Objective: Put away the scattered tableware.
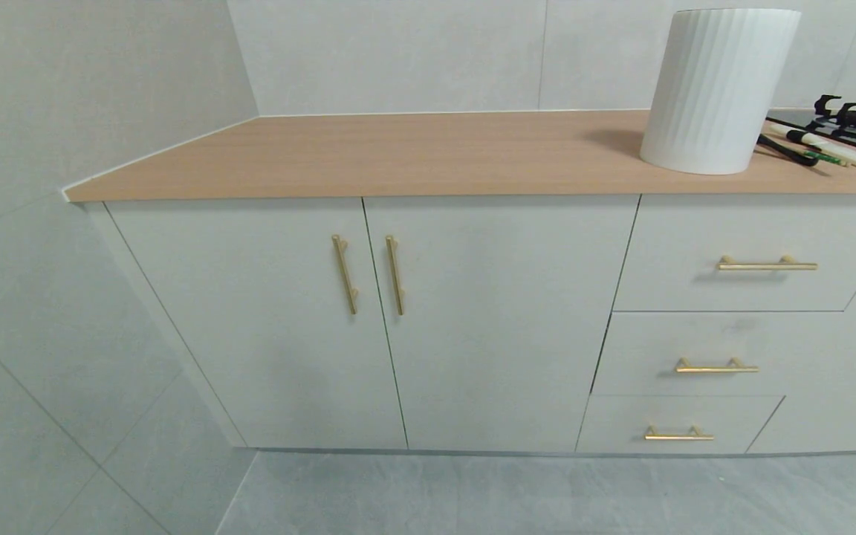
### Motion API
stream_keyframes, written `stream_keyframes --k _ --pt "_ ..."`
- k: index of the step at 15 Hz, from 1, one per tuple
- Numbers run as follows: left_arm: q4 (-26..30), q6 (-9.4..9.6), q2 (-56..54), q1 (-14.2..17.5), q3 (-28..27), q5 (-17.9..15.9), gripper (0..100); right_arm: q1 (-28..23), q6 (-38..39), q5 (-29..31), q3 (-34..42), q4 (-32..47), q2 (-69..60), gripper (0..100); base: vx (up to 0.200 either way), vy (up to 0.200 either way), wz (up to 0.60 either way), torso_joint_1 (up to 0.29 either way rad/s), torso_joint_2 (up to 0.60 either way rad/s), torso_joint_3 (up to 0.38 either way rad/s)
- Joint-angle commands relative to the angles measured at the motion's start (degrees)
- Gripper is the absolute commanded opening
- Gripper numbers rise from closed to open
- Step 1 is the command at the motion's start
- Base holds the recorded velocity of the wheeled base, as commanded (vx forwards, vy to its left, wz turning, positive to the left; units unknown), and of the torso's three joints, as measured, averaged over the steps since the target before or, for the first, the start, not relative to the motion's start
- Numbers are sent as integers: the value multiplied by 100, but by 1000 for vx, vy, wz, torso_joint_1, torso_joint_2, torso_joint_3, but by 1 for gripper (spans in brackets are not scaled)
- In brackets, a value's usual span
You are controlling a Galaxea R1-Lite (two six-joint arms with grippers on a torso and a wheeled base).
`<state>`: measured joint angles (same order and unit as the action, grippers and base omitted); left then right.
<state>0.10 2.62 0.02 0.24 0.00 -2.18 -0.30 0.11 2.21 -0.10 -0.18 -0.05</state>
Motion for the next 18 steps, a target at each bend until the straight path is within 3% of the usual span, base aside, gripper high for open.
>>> stream_keyframes --k 1,3,5,14,18 --pt "8 -25 -2 2 0 -2 100 -5 -20 -10 10 27 14 100 0 0 0 0 0 0" --pt "8 -25 -2 2 0 -2 100 -5 -108 -45 10 27 14 100 0 0 0 0 0 0" --pt "-1 -236 -2 2 0 7 100 -5 -134 -54 10 27 14 100 0 0 0 0 0 0" --pt "-1 -209 -2 2 0 7 100 -5 -108 -89 10 27 14 100 0 0 0 0 0 0" --pt "-1 -209 -2 2 0 7 100 -5 -108 -89 10 27 14 100 0 -200 0 5 2 1"
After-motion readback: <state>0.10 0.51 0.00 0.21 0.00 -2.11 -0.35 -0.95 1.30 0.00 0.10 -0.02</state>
